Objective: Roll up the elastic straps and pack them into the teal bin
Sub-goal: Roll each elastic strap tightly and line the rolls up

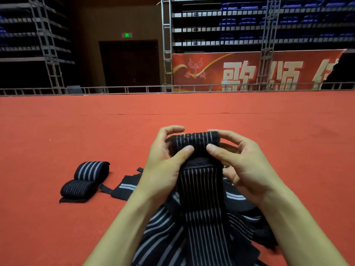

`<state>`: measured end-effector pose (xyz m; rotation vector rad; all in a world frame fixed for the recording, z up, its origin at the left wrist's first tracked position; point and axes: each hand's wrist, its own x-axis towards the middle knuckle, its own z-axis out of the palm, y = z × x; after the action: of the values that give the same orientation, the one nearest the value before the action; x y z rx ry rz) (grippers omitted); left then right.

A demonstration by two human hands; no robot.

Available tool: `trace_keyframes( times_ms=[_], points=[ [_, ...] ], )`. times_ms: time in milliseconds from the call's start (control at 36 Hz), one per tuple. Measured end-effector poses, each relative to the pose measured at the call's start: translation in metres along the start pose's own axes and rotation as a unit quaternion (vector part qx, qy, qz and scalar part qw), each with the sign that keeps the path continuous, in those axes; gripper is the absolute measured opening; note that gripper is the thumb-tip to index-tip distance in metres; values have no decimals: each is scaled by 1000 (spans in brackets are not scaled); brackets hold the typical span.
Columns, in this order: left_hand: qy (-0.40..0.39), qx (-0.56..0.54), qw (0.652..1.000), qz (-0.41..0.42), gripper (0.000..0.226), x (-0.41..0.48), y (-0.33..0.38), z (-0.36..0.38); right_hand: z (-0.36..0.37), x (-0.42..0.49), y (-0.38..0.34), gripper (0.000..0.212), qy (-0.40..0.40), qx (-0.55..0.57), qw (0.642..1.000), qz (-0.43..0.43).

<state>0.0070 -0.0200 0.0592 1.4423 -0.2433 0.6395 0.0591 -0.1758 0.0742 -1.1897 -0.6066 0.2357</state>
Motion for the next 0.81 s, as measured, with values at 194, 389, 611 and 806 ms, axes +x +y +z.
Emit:
trace_keyframes(
  times_ms=[194, 389, 611, 806],
  points=[
    [4, 145, 985, 89, 41, -2, 4, 5, 8, -2, 2, 24, 14, -76, 997, 19],
    [-17, 39, 999, -12, 41, 0, -3, 1, 3, 1, 2, 20, 25, -20, 998, -49],
    [-18, 30, 997, -68, 35, -1, 1, 8, 3, 1, 3, 30, -31, 7, 998, -45],
    [-9, 14, 1000, -24, 29, -2, 2, 5, -1, 6, 7, 42, -45, 35, 998, -39]
  ],
)
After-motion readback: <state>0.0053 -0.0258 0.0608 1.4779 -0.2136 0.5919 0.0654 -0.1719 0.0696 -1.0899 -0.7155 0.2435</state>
